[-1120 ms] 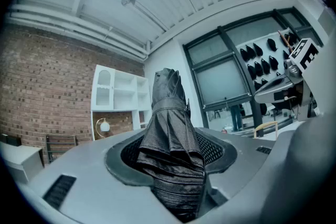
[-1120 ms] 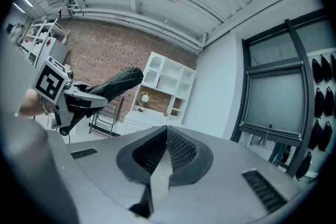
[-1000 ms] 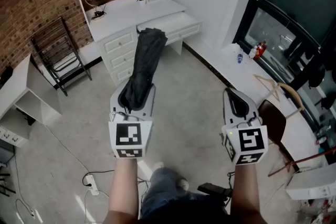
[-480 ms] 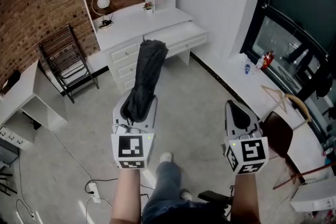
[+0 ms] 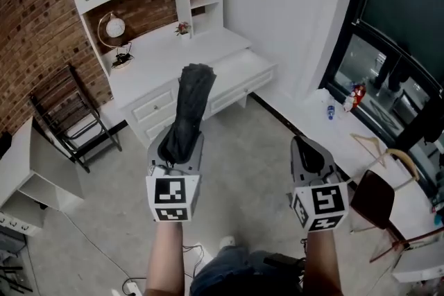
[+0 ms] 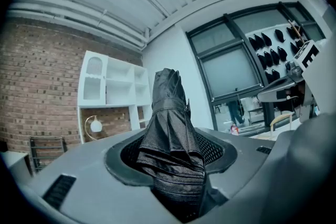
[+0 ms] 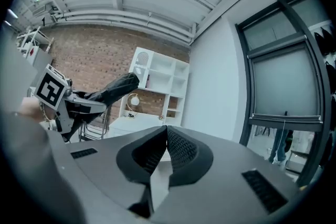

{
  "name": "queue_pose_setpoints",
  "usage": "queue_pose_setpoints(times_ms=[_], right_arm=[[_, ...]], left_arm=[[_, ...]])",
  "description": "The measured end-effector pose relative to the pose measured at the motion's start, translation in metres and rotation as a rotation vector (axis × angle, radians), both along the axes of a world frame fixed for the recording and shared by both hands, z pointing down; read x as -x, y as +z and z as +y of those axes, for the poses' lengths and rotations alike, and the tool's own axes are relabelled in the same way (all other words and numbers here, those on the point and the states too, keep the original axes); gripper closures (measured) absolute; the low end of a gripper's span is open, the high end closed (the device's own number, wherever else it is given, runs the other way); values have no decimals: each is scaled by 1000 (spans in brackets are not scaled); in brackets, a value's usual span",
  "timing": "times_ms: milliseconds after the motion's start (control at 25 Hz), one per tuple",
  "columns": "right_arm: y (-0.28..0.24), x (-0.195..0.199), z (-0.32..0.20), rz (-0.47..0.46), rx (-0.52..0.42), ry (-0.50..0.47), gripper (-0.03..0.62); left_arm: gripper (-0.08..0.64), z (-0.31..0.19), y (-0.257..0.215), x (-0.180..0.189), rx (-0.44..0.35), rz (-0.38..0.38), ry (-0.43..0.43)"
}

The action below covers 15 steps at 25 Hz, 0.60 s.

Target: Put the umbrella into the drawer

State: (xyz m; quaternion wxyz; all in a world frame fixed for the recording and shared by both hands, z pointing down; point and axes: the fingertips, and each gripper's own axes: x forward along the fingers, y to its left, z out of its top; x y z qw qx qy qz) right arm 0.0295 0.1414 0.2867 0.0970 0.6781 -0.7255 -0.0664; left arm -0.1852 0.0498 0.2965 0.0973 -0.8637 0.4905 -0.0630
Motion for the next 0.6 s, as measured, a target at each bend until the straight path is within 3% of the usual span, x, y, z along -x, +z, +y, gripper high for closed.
queue_pose_setpoints(times_ms=[320,600], right_arm=[[15,-53,-118,-37,42,82,592],[36,-124,-256,-76,71,74,592]], left_arm=[[325,-139,10,-39,49,22,19],[325,-271,36,-102,121,15,-3]])
